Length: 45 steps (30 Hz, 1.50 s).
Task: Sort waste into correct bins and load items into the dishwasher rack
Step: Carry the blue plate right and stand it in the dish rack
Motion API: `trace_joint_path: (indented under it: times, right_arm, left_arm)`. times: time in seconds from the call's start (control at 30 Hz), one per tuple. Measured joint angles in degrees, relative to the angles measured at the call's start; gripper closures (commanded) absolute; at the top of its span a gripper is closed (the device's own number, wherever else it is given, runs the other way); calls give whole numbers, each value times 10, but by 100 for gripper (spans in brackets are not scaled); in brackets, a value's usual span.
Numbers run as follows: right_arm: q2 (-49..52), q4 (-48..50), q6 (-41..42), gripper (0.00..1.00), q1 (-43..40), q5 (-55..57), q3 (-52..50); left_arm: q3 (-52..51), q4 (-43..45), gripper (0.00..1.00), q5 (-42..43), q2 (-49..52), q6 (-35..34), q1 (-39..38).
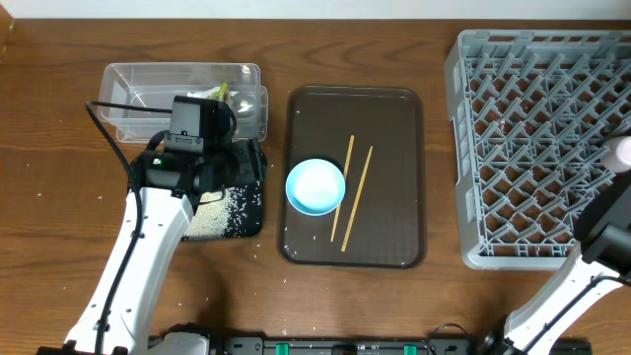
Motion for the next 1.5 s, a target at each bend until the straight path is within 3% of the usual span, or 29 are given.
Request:
trace_joint_path:
  times: [0.2,0.3,0.43,0.63,0.67,0.77,0.83,0.9,1.03,1.3,1.5]
  right_arm:
    - [11,-3,2,99,3,2,0]
    - [11,-20,23,94,11,7,2]
    - [10,-61,77,69,30,9,4]
    - [11,-137,161,56,57,14,4]
    - [11,-147,174,50,59,14,4]
    - [11,-162,218,19,61,16,4]
    - [10,-164,246,6,60,15,4]
    - [5,-168,272,2,60,4,3]
    - [-29,-195,312,1,60,-58,0]
    - [-182,-312,402,16,61,-276,3]
    - [-205,-405,471,21,76,-386,8]
  left_arm:
    - [0,0,33,0,0,0,0]
    - [0,2,33,0,0,0,0]
    - [0,2,33,0,0,0,0]
    - [0,2,33,0,0,0,0]
    - [0,2,33,0,0,0,0]
    - [0,2,33,0,0,0,0]
    - [0,2,33,0,0,0,0]
    - [0,1,33,0,0,0,0]
    - [0,-4,33,0,0,0,0]
    - [0,-7,33,0,0,0,0]
    - [0,-7,33,0,0,0,0]
